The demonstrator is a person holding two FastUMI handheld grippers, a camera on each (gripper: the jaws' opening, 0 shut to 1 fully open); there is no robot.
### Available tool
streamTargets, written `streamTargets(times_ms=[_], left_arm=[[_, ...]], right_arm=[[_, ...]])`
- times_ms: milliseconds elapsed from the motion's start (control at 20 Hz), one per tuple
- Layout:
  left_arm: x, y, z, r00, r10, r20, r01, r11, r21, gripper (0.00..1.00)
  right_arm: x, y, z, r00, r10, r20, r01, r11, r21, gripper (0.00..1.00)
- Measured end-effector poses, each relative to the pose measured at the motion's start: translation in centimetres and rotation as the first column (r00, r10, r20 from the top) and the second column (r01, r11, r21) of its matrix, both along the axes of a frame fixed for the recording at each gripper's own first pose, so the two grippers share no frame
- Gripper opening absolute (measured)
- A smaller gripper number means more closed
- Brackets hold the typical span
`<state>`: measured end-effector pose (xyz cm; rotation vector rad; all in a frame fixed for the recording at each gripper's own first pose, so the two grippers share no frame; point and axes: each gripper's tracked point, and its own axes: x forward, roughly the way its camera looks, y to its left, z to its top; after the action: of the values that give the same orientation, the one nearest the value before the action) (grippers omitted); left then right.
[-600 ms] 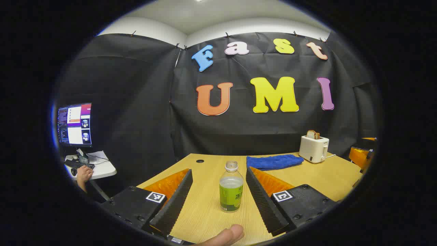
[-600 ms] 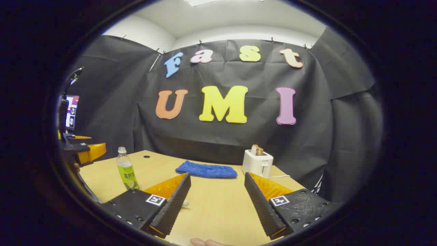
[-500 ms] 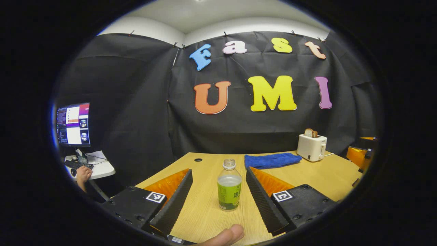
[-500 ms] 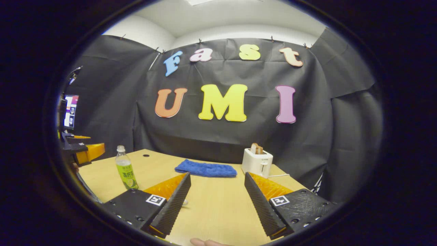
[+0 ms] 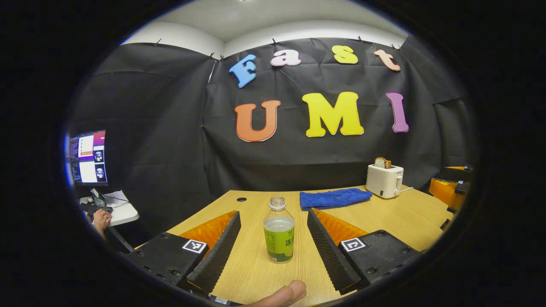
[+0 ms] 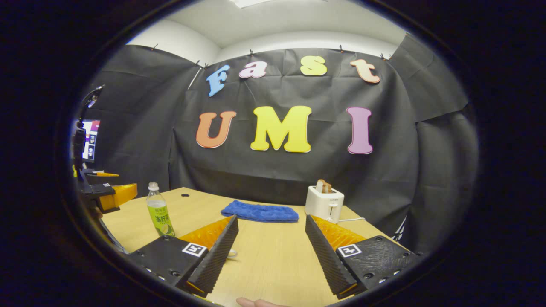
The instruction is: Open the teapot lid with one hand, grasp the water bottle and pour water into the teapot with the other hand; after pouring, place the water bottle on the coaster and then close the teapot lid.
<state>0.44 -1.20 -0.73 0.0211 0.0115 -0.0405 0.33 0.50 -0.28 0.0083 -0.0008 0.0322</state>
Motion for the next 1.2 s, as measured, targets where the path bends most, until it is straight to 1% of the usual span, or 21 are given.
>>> streamTargets(times_ms=[200, 300, 450, 550, 750, 850, 900, 1050, 1200], left_arm=[[0.3, 0.0, -0.4, 1.0, -0.002, -0.015, 0.002, 1.0, 0.006, 0.98], [0.4, 0.0, -0.6, 1.0, -0.004, -0.023, 0.004, 1.0, 0.003, 0.98], [0.6, 0.5, -0.7, 1.0, 0.005, -0.03, -0.005, 1.0, 0.001, 0.98], [0.6, 0.8, -0.7, 0.999, 0.008, -0.037, -0.009, 1.0, -0.008, 0.98], [0.4, 1.4, -0.4, 0.999, 0.005, -0.034, -0.005, 1.0, -0.005, 0.98], [0.5, 2.0, -0.3, 0.999, 0.015, -0.03, -0.015, 1.0, 0.0, 0.98], [0.5, 2.3, -0.2, 0.999, 0.021, -0.031, -0.021, 1.0, -0.002, 0.98], [0.7, 2.7, -0.7, 0.999, 0.022, -0.045, -0.023, 1.0, -0.014, 0.98], [1.2, 3.2, -1.1, 0.997, 0.033, -0.064, -0.034, 0.999, -0.012, 0.98]], right_arm=[[0.4, 0.8, -0.1, 1.0, 0.019, 0.005, -0.019, 1.0, 0.003, 0.96], [1.0, 2.1, -0.6, 0.998, 0.064, 0.0, -0.064, 0.997, 0.036, 0.95], [2.4, 4.4, -1.1, 0.991, 0.129, 0.031, -0.131, 0.988, 0.087, 0.95], [4.0, 6.0, -2.2, 0.989, 0.149, 0.014, -0.15, 0.986, 0.075, 0.95], [7.7, 8.9, -5.2, 0.986, 0.158, -0.057, -0.155, 0.986, 0.058, 0.96], [9.0, 10.4, -6.7, 0.984, 0.161, -0.08, -0.158, 0.986, 0.048, 0.95], [9.5, 11.0, -7.6, 0.983, 0.158, -0.095, -0.154, 0.987, 0.052, 0.95], [10.7, 13.2, -9.7, 0.967, 0.205, -0.149, -0.192, 0.977, 0.096, 0.96], [11.7, 13.3, -11.0, 0.969, 0.17, -0.181, -0.154, 0.983, 0.1, 0.94]])
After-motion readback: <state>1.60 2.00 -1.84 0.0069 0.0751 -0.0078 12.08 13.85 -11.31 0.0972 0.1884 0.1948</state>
